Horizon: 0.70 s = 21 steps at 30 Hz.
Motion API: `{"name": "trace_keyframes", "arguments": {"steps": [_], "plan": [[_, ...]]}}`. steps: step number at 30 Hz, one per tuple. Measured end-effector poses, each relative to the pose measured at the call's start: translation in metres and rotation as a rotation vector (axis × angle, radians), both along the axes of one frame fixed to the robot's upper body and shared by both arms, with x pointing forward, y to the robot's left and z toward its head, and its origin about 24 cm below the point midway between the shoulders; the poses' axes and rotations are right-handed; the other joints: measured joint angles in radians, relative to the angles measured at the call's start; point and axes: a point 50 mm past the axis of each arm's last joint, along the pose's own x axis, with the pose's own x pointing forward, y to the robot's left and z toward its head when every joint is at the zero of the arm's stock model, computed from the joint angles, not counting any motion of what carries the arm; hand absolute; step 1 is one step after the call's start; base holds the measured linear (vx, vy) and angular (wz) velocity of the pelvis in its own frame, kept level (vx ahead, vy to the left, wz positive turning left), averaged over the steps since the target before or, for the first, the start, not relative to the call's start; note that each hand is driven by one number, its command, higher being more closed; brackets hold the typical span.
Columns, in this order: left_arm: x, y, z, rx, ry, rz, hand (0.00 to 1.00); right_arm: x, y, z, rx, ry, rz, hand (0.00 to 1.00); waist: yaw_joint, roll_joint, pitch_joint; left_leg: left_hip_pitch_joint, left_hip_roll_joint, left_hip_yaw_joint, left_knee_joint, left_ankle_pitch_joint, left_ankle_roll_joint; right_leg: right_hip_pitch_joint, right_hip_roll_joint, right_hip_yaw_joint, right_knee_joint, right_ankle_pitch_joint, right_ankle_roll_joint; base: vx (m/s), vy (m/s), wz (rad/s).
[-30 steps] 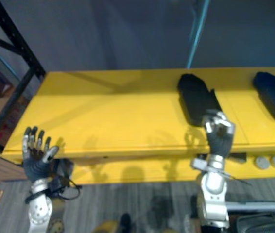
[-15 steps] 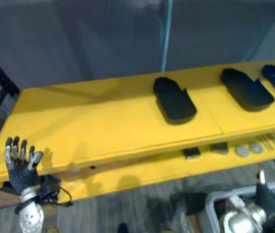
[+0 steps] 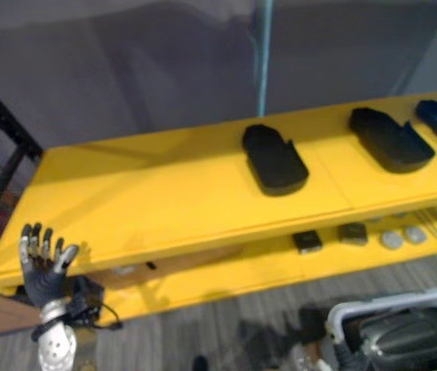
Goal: Walk over and take plastic housings, then place them on the shelf
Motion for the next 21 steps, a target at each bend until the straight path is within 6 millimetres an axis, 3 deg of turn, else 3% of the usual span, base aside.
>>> {"name": "trace_keyframes", "arguments": {"steps": [3,9,13,18,19,21], "plan": [[-0.002,0.007,-0.012,0.012,0.077,0.1,0.0,0.016,0.001,0.006,-0.025,-0.052,0.059,0.0,0.016,-0.008,0.003,-0.001,-0.001,-0.013,0.0,0.006,0.004,0.015,0.001,-0.02,-0.01,0.0,-0.001,0.01,-0.012,0.14],[-0.015,0.023,-0.001,0.036,0.031,0.204,0.0,0.026,-0.006,0.024,-0.134,-0.145,0.068,0.0,0.026,-0.044,-0.002,-0.019,-0.005,-0.051,0.0,0.018,0.004,0.016,0.0,-0.048,-0.004,0.002,0.0,0.02,-0.003,0.2],[-0.015,0.021,0.01,0.046,-0.02,0.192,0.0,0.047,-0.007,0.061,-0.225,-0.326,0.068,0.0,0.026,-0.044,-0.002,-0.017,-0.011,-0.054,0.0,0.023,0.009,0.014,-0.007,-0.046,0.008,0.002,0.0,-0.03,0.017,0.01],[-0.014,0.018,0.018,0.051,-0.055,0.175,0.0,0.061,0.0,0.091,-0.274,-0.469,0.096,0.0,0.026,-0.037,0.002,-0.018,-0.008,-0.048,0.0,0.015,0.01,0.013,-0.005,-0.043,0.01,-0.005,-0.01,-0.08,0.001,-0.05],[-0.013,0.012,0.025,0.041,-0.095,0.145,0.0,0.075,0.007,0.13,-0.331,-0.64,0.151,0.0,0.024,-0.051,-0.005,-0.034,-0.007,-0.026,0.0,0.043,0.013,-0.007,-0.007,-0.043,0.0,0.023,0.0,0.0,0.0,0.0],[-0.013,0.012,0.025,0.041,-0.095,0.145,0.0,0.075,0.007,0.13,-0.331,-0.64,0.151,0.0,0.024,-0.05,-0.007,-0.034,-0.007,-0.026,0.0,0.043,0.013,-0.007,-0.007,-0.043,0.0,0.023,0.0,0.0,0.0,0.0]]}}
